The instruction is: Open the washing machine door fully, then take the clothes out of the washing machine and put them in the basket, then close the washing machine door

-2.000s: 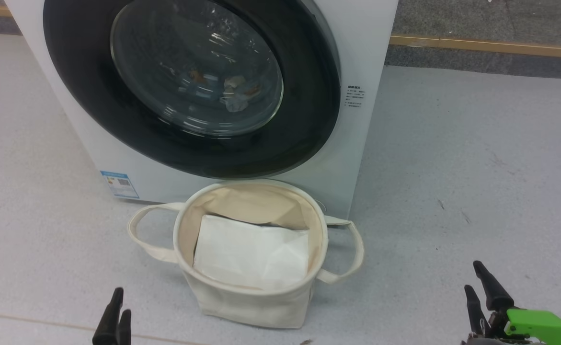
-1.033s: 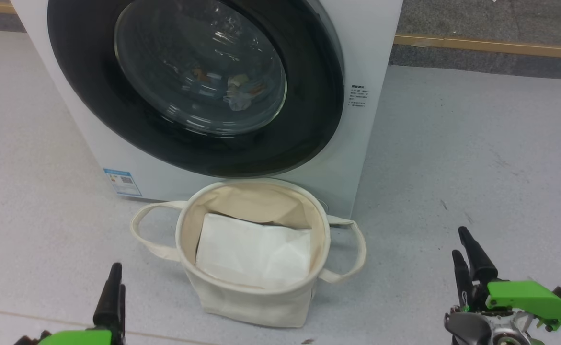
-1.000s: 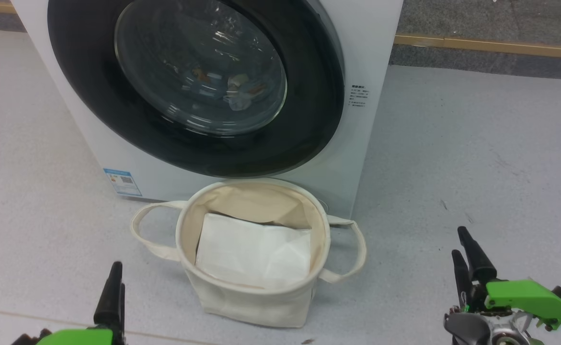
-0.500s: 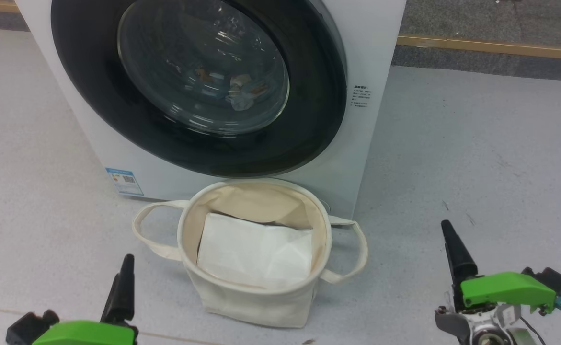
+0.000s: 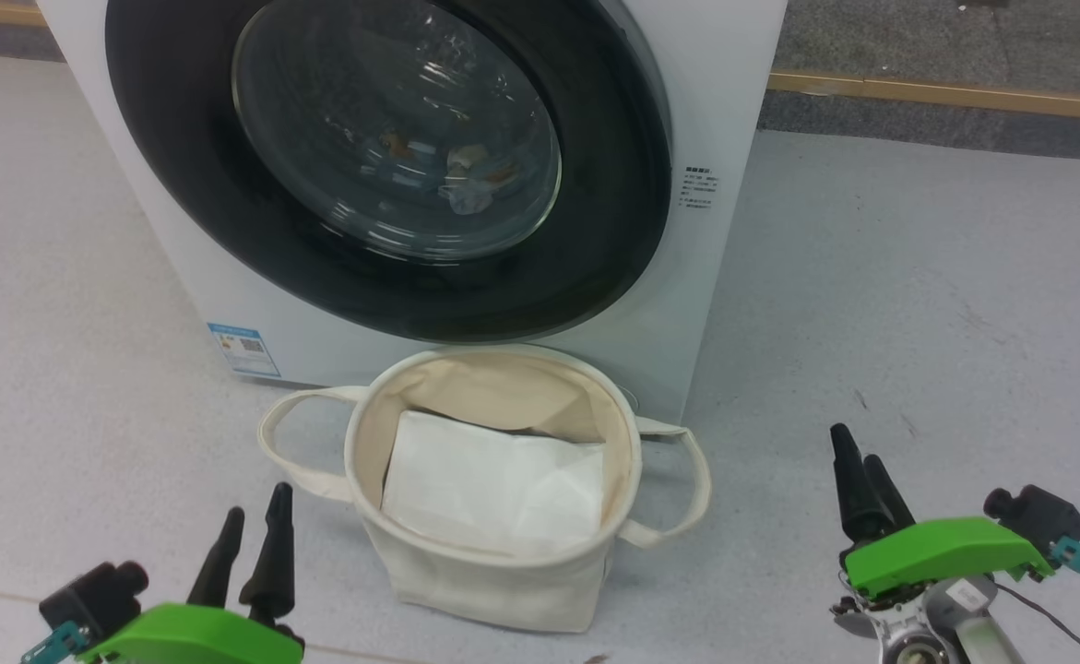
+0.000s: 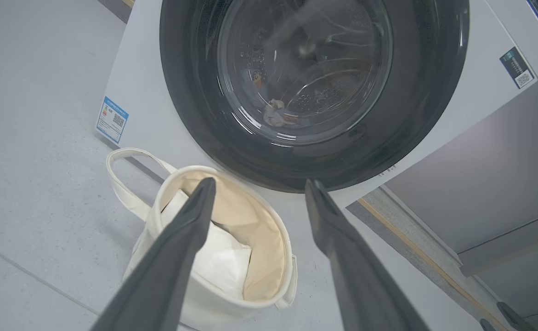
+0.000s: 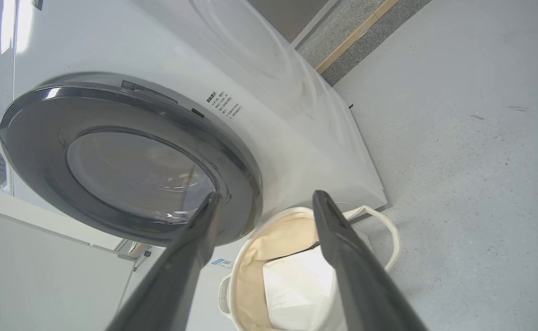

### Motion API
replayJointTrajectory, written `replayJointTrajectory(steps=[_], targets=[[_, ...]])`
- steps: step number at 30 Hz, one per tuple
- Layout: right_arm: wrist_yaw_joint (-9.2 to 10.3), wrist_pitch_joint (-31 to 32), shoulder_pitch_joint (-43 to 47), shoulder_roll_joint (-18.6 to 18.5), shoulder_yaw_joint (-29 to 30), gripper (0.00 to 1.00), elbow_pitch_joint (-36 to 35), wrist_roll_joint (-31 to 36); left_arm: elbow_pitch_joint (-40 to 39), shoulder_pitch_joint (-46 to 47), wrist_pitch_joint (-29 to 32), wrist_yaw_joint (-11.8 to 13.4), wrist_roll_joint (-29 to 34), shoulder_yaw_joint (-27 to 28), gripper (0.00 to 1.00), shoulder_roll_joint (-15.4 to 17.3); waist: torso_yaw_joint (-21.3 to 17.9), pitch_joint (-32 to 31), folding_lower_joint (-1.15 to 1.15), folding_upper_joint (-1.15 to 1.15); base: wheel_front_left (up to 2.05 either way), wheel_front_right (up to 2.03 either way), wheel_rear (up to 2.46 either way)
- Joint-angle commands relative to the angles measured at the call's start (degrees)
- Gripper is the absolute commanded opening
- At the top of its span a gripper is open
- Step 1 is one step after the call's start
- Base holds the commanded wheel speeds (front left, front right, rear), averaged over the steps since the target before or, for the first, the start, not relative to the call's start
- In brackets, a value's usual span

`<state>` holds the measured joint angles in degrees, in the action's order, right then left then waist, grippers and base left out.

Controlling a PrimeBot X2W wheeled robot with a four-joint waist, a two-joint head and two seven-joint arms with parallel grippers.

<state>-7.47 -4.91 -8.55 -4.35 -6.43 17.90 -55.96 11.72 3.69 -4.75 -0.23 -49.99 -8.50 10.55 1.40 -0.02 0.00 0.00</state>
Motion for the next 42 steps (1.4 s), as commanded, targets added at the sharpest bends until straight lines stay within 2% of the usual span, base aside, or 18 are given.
replayJointTrajectory(steps=[1, 13, 42], targets=[[-0.01, -0.77, -3.25, -0.44, -0.63, 1.0, -1.67, 1.61, -2.41, 2.99, -0.93, 0.36, 1.74, 0.9, 1.0, 1.54, 0.01, 0.02, 0.0, 0.0, 0.0, 0.0, 0.0], [-0.02, -2.55, -4.52, 0.72, -3.21, 1.0, -1.48, 11.71, -4.03, 3.59, -2.94, 1.0, 11.87, -0.75, 1.0, 2.37, 0.22, 0.81, 0.0, 0.0, 0.0, 0.0, 0.0], [-0.02, -7.58, -7.11, -0.49, -10.21, 1.0, -4.44, 32.23, -5.61, 4.89, -7.8, 1.67, 31.23, -1.97, 1.0, 3.23, 1.26, 1.18, 0.0, 0.0, 0.0, 0.0, 0.0]])
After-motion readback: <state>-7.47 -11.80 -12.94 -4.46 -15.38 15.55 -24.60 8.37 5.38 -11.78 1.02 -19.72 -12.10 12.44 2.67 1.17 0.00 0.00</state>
